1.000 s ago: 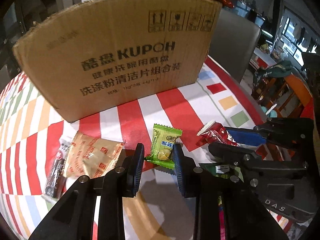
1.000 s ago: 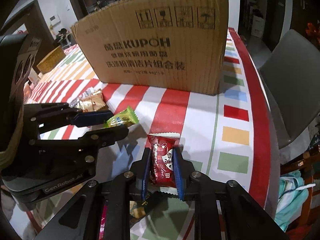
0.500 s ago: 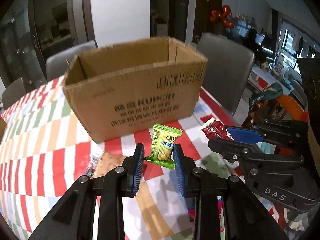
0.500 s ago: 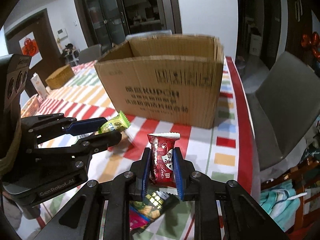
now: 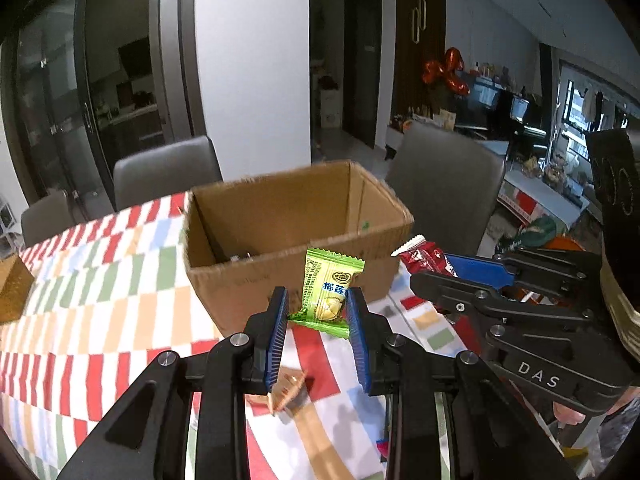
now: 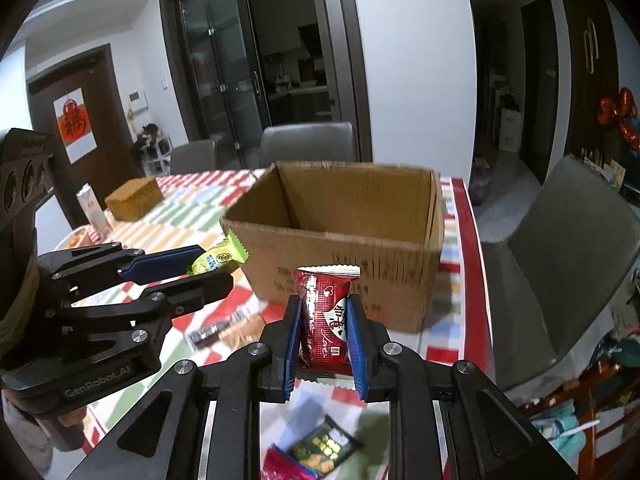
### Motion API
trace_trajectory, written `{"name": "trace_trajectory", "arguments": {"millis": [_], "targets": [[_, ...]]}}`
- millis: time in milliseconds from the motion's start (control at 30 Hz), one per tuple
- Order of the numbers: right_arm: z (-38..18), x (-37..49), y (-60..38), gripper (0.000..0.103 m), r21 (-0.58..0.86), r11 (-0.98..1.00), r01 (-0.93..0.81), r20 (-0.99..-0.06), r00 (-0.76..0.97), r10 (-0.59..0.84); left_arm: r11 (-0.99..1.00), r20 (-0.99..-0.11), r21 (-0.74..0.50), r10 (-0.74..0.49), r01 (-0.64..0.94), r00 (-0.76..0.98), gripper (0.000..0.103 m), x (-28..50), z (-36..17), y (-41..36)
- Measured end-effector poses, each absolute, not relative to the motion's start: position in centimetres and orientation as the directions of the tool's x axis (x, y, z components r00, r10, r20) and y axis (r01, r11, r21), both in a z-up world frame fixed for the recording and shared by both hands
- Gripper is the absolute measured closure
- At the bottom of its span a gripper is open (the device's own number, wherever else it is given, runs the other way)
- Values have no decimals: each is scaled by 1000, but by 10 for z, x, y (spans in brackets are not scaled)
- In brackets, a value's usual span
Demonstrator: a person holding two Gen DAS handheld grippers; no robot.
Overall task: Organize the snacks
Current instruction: 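Carry both candies over the box and open both tools to release them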
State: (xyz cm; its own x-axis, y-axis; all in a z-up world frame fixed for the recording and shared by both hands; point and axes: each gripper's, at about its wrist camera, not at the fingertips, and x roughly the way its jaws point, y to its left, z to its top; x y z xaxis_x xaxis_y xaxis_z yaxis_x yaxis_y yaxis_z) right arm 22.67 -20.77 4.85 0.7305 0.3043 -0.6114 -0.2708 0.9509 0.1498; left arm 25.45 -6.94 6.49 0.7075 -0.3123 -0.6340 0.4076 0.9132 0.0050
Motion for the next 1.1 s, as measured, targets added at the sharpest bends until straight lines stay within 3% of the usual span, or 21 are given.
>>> {"name": "trace_trajectory", "arguments": {"millis": [567,1100], "targets": [[96,271,-196,80,108,951,-288,-554,778,298,931,-579,10,-292,365,762,73,295,106,-57],[90,333,-196,80,74,962,-265,-618,745,253,943,-659,5,-247,333,710,73,358,96,-59]]}}
